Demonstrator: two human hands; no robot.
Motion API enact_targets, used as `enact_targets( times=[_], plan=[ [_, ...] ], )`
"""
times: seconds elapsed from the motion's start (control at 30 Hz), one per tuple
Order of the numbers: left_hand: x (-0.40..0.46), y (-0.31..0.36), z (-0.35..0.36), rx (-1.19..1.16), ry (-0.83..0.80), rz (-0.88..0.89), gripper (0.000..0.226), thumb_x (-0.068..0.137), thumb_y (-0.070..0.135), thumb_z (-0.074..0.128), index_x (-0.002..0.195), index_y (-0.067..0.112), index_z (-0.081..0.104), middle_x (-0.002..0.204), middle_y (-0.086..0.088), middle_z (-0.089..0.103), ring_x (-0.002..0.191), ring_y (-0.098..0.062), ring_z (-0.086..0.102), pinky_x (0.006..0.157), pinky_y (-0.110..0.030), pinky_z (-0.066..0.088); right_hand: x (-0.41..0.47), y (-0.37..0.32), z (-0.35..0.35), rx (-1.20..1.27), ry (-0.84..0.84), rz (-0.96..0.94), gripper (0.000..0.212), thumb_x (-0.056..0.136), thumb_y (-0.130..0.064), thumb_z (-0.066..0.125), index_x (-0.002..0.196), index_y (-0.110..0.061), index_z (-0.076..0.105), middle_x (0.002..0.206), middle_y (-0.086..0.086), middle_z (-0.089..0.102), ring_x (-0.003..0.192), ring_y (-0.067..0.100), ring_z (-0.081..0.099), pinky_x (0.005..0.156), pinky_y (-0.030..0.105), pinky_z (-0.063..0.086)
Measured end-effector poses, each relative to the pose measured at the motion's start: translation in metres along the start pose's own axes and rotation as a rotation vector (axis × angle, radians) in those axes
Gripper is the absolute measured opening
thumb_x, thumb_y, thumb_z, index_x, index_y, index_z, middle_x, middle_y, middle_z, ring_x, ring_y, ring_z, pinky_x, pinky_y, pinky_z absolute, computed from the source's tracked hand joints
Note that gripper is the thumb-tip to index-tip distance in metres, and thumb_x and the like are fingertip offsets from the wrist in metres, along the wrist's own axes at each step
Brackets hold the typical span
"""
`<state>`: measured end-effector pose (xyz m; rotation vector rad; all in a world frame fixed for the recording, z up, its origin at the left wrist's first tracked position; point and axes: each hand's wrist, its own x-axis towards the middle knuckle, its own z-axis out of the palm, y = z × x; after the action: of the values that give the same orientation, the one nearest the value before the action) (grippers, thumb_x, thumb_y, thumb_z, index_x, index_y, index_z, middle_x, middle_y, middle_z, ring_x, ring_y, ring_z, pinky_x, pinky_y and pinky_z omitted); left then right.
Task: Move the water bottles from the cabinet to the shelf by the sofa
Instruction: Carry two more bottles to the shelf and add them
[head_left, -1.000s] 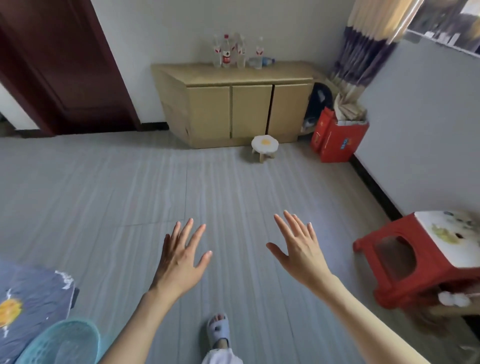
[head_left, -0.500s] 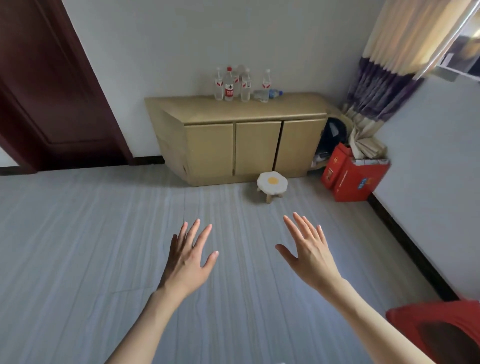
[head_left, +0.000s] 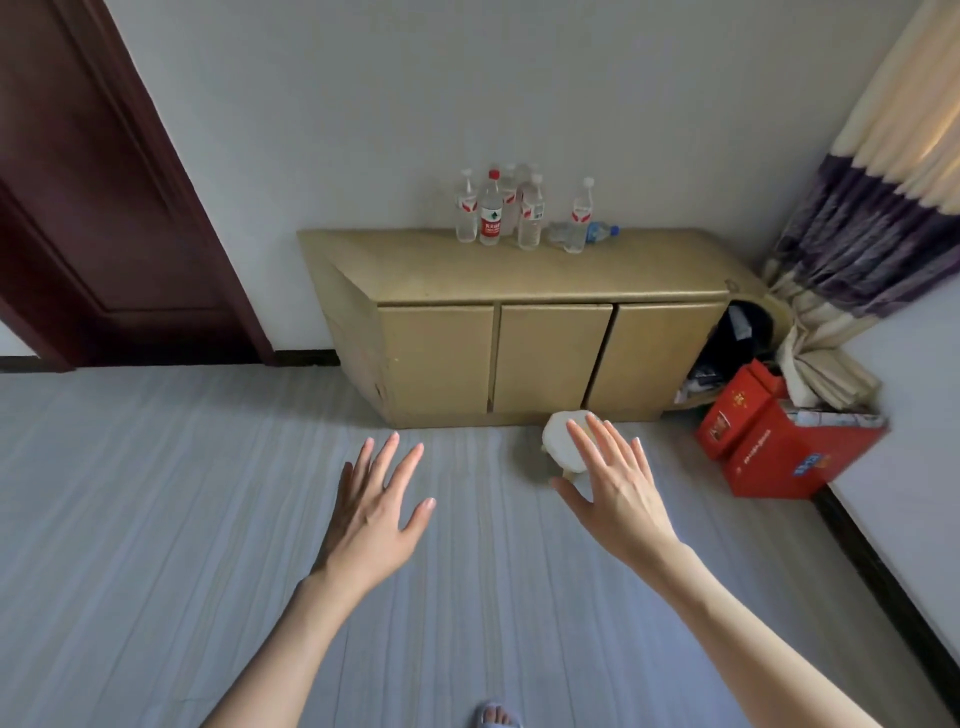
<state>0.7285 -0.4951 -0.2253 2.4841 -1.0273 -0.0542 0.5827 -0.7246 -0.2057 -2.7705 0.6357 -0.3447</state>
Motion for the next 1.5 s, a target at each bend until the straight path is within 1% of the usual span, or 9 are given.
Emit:
enact_targets(
  times=[0.23,0.37,0.5,0.6,0.77,0.93,1.17,1.33,1.5],
  plan=[
    [0.122,-0.025,0.020,-0.023,-0.020,-0.031,0.083,0.075,0.073,0.009,0.142,0.025,0.022,0.154,-0.002,0.011,0.142,-0.023,0.000,0.113,-0.041,0.005,0.131,0.023,0.025,-0.007,-0.048,-0.032,0.067,0.087,-0.056,0.033,0.143,-0.020,0.027,0.151,0.008,0.027,0.141,0.026,0.019,0.113,0.046,0.014],
    [0.196,-0.055,0.035,-0.029,-0.089,-0.056,0.079,0.074,0.066,0.010,0.143,0.029,0.016,0.155,0.000,0.004,0.142,-0.021,-0.005,0.112,-0.037,0.000,0.213,0.037,0.046,-0.020,-0.112,-0.005,0.065,0.090,-0.049,0.042,0.145,-0.022,0.017,0.154,0.005,0.016,0.143,0.022,0.009,0.115,0.041,0.004],
    [0.296,-0.088,0.037,-0.011,-0.086,-0.003,0.075,0.077,0.062,0.017,0.142,0.025,0.022,0.154,-0.004,0.011,0.142,-0.027,0.003,0.114,-0.044,0.011,0.305,0.044,0.061,-0.013,-0.098,0.038,0.066,0.090,-0.049,0.042,0.145,-0.023,0.017,0.154,0.005,0.016,0.143,0.024,0.012,0.115,0.042,0.006],
    [0.375,-0.106,0.032,-0.005,-0.086,0.053,0.072,0.079,0.059,0.021,0.142,0.024,0.024,0.153,-0.007,0.014,0.142,-0.028,0.005,0.114,-0.046,0.016,0.368,0.045,0.068,-0.001,-0.071,0.079,0.071,0.084,-0.060,0.028,0.144,-0.023,0.021,0.153,0.006,0.021,0.142,0.026,0.016,0.114,0.044,0.011],
    [0.486,-0.118,0.036,-0.022,-0.093,0.090,0.071,0.079,0.060,0.020,0.142,0.027,0.023,0.154,-0.004,0.011,0.142,-0.025,-0.001,0.115,-0.046,0.007,0.447,0.067,0.072,-0.014,-0.041,0.142,0.077,0.077,-0.062,0.019,0.142,-0.021,0.026,0.151,0.008,0.027,0.140,0.027,0.022,0.113,0.046,0.015],
    [0.567,-0.124,0.054,-0.021,-0.119,0.099,0.072,0.077,0.061,0.019,0.142,0.030,0.021,0.154,-0.002,0.010,0.142,-0.023,0.000,0.113,-0.041,0.004,0.524,0.104,0.078,-0.047,-0.052,0.183,0.071,0.082,-0.059,0.028,0.141,-0.020,0.030,0.147,0.011,0.033,0.138,0.029,0.028,0.112,0.048,0.021],
    [0.676,-0.124,0.077,-0.014,-0.114,-0.013,0.077,0.075,0.062,0.015,0.142,0.026,0.023,0.154,-0.005,0.013,0.142,-0.028,0.007,0.113,-0.044,0.010,0.657,0.157,0.087,-0.035,-0.143,0.100,0.065,0.090,-0.050,0.043,0.144,-0.022,0.020,0.153,0.008,0.020,0.142,0.025,0.015,0.115,0.045,0.008],
    [0.755,-0.116,0.079,-0.008,-0.066,-0.077,0.076,0.076,0.058,0.018,0.140,0.019,0.030,0.150,-0.011,0.024,0.140,-0.032,0.016,0.112,-0.045,0.017,0.751,0.190,0.077,-0.050,-0.125,0.050,0.065,0.089,-0.045,0.046,0.144,-0.019,0.020,0.152,0.009,0.022,0.142,0.026,0.015,0.116,0.043,0.009],
    [0.823,-0.124,0.091,0.015,-0.074,-0.077,0.061,0.085,0.042,0.039,0.136,0.009,0.037,0.144,-0.016,0.035,0.135,-0.036,0.027,0.108,-0.050,0.027,0.812,0.209,0.089,-0.024,-0.178,0.080,0.065,0.091,-0.042,0.044,0.145,-0.021,0.014,0.154,0.007,0.016,0.143,0.024,0.010,0.116,0.040,0.008]
  ],
)
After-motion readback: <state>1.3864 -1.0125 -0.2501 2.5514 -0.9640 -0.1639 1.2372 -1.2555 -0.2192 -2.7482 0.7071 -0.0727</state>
